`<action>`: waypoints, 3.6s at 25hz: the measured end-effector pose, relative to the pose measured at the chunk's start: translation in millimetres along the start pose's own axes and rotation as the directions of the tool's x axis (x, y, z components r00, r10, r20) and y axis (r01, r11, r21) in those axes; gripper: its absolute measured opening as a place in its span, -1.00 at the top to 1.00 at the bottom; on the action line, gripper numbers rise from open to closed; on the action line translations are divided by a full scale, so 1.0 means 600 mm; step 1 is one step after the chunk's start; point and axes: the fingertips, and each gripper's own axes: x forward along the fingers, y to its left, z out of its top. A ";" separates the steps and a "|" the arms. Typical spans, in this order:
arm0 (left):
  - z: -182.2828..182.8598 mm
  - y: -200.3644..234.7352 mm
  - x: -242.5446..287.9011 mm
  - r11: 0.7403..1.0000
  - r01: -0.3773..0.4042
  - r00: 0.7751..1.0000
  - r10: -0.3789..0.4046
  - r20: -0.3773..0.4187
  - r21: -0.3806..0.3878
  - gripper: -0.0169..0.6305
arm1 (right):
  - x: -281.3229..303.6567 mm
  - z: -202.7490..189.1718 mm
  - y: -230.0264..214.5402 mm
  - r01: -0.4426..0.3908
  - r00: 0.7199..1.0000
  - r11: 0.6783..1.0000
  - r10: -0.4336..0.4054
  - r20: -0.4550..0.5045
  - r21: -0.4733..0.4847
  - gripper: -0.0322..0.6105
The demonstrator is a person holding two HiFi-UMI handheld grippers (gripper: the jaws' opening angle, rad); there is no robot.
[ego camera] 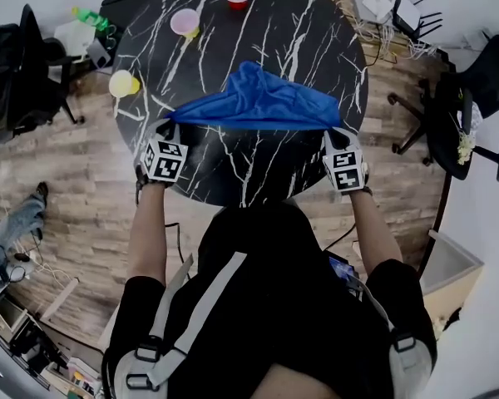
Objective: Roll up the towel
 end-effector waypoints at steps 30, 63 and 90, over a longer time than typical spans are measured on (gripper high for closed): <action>-0.174 -0.100 -0.091 0.994 0.085 0.995 -0.088 -0.045 -0.068 0.79 | -0.046 -0.110 0.104 -0.012 0.993 0.992 -0.003 -0.120 -0.124 0.82; 0.031 -0.064 -0.037 0.988 0.143 0.986 -0.137 0.091 -0.054 0.34 | 0.046 0.083 0.141 -0.168 0.984 0.979 0.174 0.040 -0.119 0.34; 0.095 -0.048 0.042 0.971 0.152 0.988 -0.145 0.051 -0.182 0.46 | 0.112 0.178 -0.125 -0.027 0.996 0.993 0.037 0.084 -0.117 0.83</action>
